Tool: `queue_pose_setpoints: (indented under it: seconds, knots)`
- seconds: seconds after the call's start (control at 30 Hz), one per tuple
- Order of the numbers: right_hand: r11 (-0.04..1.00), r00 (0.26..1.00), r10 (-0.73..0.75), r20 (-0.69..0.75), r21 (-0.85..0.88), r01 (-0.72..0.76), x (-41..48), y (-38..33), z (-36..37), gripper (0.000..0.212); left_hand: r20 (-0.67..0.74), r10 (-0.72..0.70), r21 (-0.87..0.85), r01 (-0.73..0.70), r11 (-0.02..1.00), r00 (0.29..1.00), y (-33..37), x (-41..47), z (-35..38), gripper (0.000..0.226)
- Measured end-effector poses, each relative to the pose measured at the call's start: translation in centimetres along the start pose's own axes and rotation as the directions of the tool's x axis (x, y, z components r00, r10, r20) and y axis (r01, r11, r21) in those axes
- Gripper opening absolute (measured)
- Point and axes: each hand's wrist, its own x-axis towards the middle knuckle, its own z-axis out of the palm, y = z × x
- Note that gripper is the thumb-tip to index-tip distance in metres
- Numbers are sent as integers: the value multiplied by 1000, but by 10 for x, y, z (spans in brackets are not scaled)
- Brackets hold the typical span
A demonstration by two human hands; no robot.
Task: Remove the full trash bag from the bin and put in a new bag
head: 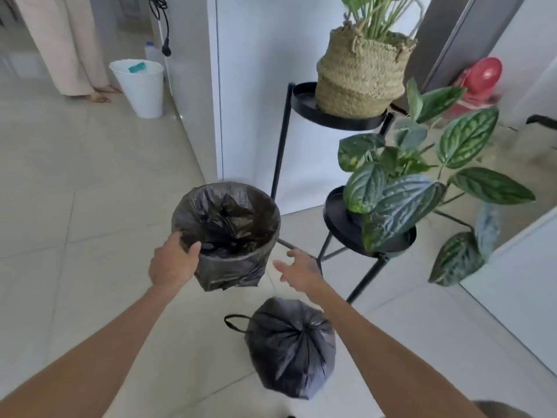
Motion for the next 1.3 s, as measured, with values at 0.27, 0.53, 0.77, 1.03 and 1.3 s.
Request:
queue_pose_setpoints:
  seconds: [0.27,0.53,0.77,1.03,1.3]
  knots:
    - [983,1000,-4,12,-184,6,-103,34,-33,32,298,266,-230,-201,952,917,26,-109,-5,11]
    - [930,997,-58,-51,-366,35,-156,60,-46,22,319,383,-160,-349,923,867,27,-171,-10,15]
    - [934,988,70,-139,-340,-114,-161,113,-51,35,419,435,43,-496,867,797,31,-180,13,25]
    - [896,997,65,-41,-437,-77,-102,174,-46,50,630,278,333,-575,748,725,34,-153,79,56]
    - [729,985,147,90,-683,-46,-24,204,-16,70,755,28,535,-639,552,655,25,-105,129,79]
